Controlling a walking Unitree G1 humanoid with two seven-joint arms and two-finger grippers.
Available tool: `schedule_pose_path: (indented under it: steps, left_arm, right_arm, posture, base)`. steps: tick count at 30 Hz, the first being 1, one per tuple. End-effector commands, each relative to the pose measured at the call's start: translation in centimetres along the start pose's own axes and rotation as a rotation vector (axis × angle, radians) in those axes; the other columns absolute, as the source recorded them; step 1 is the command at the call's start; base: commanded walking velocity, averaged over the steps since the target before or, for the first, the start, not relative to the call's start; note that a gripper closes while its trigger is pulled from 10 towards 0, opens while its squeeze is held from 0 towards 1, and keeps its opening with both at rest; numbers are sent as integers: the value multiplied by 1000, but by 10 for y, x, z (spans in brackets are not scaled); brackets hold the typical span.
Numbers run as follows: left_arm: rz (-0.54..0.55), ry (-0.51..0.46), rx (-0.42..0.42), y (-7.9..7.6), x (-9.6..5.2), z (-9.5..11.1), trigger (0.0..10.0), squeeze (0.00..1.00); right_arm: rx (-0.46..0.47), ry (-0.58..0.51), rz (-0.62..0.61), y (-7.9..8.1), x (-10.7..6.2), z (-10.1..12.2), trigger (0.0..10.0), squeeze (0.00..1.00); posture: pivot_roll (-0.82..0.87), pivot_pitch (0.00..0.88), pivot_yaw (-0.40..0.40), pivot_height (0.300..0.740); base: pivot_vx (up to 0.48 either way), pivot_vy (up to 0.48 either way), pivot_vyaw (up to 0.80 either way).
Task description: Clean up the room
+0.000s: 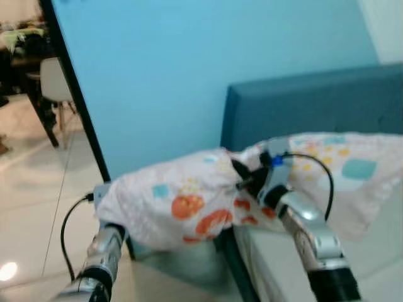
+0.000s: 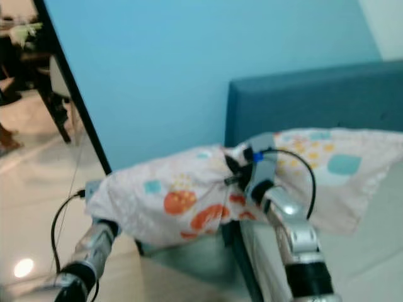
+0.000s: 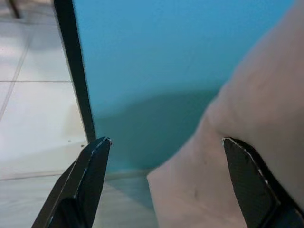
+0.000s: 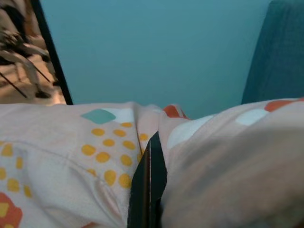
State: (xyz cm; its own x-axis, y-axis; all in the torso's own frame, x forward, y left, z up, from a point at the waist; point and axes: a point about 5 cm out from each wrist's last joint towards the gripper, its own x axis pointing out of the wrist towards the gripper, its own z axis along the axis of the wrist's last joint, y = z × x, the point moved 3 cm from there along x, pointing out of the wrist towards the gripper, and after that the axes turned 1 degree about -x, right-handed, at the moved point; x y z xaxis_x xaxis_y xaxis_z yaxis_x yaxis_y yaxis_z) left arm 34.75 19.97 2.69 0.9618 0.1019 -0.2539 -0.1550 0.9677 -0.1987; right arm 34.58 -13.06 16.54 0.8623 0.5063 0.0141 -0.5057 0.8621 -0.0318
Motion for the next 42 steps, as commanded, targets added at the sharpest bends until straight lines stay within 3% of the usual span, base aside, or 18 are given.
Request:
schedule_pose_path:
  steps: [1,10,24,35,42]
  left_arm:
    - [15,7,-3,4,-1,-2,10000,0]
    - [7,-11,2,5,-1,2,10000,0]
    - [-18,-10,15,1,-2,0,10000,0]
    - [-43,35,-1,-1,-7,-15,10000,0]
    - [-151,59,38,-15,-12,-25,10000,0]
  right_arm:
    - [-20,-44,12,2,3,14,10000,0]
    - [-21,-38,4,0,3,14,10000,0]
    - [-21,-2,14,-4,-4,6,10000,0]
    - [-51,53,23,-17,-14,2,10000,0]
    - [-59,71,3,-24,-18,1,10000,0]
  posture:
    - [-99,0,19,740]
    - [-103,0,17,740]
    - [-104,0,25,740]
    - [-100,0,30,740]
    - [-101,0,36,740]
  base:
    - [0,0,0]
    - [63,0,0]
    - [477,0,0]
    - [359,0,0]
    - [0,-367,0]
